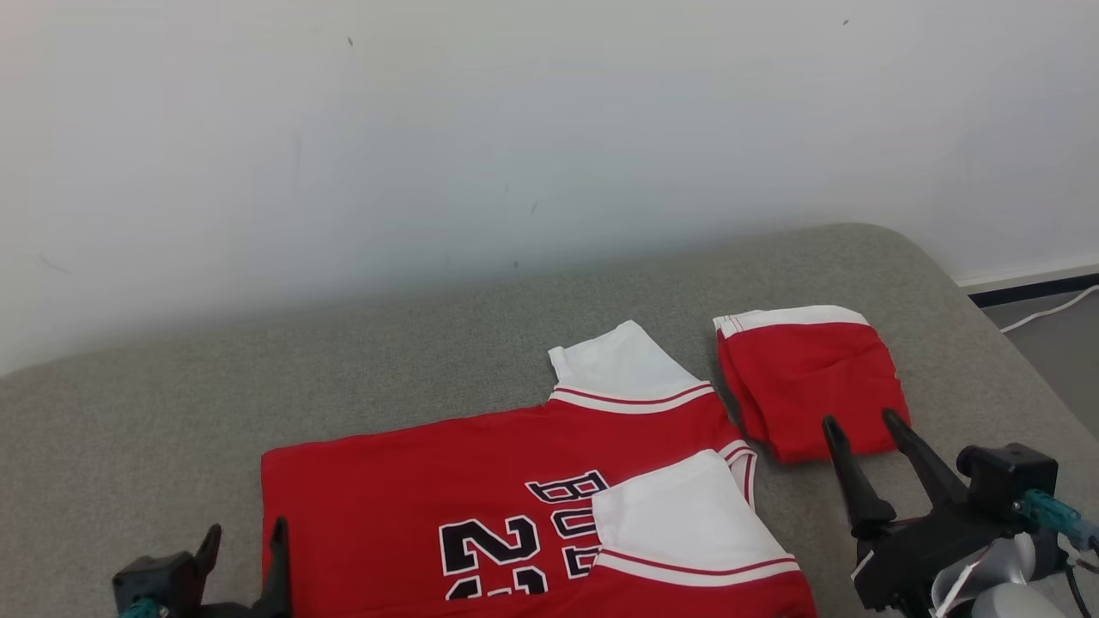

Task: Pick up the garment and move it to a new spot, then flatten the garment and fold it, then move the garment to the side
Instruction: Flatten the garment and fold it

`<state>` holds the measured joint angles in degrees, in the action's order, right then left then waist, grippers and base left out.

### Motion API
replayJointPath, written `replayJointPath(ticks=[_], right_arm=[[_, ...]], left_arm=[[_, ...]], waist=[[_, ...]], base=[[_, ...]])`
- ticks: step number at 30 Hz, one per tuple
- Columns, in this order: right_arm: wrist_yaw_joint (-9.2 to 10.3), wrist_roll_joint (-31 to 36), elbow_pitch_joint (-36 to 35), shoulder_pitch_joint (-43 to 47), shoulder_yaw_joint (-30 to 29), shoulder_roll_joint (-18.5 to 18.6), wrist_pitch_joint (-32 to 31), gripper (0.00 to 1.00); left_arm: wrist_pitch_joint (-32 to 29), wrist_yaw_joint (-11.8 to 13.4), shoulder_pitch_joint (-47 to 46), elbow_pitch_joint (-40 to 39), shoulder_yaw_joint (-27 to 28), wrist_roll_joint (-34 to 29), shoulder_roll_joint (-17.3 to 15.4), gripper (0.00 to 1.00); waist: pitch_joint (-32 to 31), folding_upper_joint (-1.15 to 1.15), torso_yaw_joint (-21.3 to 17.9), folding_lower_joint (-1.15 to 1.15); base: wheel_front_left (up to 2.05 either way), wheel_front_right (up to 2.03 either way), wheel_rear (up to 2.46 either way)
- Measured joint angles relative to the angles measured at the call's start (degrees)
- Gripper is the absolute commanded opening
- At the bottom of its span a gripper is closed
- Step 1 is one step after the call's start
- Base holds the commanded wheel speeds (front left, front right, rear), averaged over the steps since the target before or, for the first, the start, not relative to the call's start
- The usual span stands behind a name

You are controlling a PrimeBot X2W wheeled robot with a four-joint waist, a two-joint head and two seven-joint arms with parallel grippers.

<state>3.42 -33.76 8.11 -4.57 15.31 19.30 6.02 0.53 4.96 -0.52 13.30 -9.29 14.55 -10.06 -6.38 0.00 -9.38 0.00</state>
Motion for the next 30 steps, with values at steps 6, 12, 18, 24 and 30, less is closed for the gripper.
replayJointPath(ticks=[6, 12, 18, 24, 30], right_arm=[[-1.41, -1.5, 1.9, -5.4, 0.8, -0.3, -3.6, 1.0], [-3.41, -4.3, 7.7, -15.2, 3.4, -1.1, -13.1, 1.0], [-4.53, -4.4, 13.7, -24.8, 6.3, -0.9, -22.2, 1.0], [-4.78, -3.9, 19.5, -34.1, 7.3, -0.2, -30.2, 1.0], [-4.44, -3.9, 23.4, -39.2, 6.7, 1.0, -34.9, 1.0]], left_arm=[[-4.8, -1.4, -4.9, 3.5, -1.6, 0.0, 0.1, 1.0], [-12.9, -3.4, -14.7, 9.0, -2.6, 0.3, -0.6, 1.0], [-21.2, -3.5, -22.1, 14.7, -3.1, 0.5, -0.6, 1.0], [-29.1, -3.5, -31.6, 19.1, -5.4, -0.5, 1.1, 1.0], [-34.2, -2.6, -39.0, 22.0, -6.8, -2.4, 3.5, 1.0]], waist=[[1.8, 0.0, 0.5, 0.0], [4.5, 0.0, 1.4, 0.01], [7.1, 0.0, 2.3, 0.01], [10.5, 0.01, 3.9, 0.01], [14.2, 0.01, 6.1, 0.0]], base=[[0.0, 0.0, 0.0], [0.0, 0.0, 0.0], [0.0, 0.0, 0.0], [0.0, 0.0, 0.0], [0.0, 0.0, 0.0]])
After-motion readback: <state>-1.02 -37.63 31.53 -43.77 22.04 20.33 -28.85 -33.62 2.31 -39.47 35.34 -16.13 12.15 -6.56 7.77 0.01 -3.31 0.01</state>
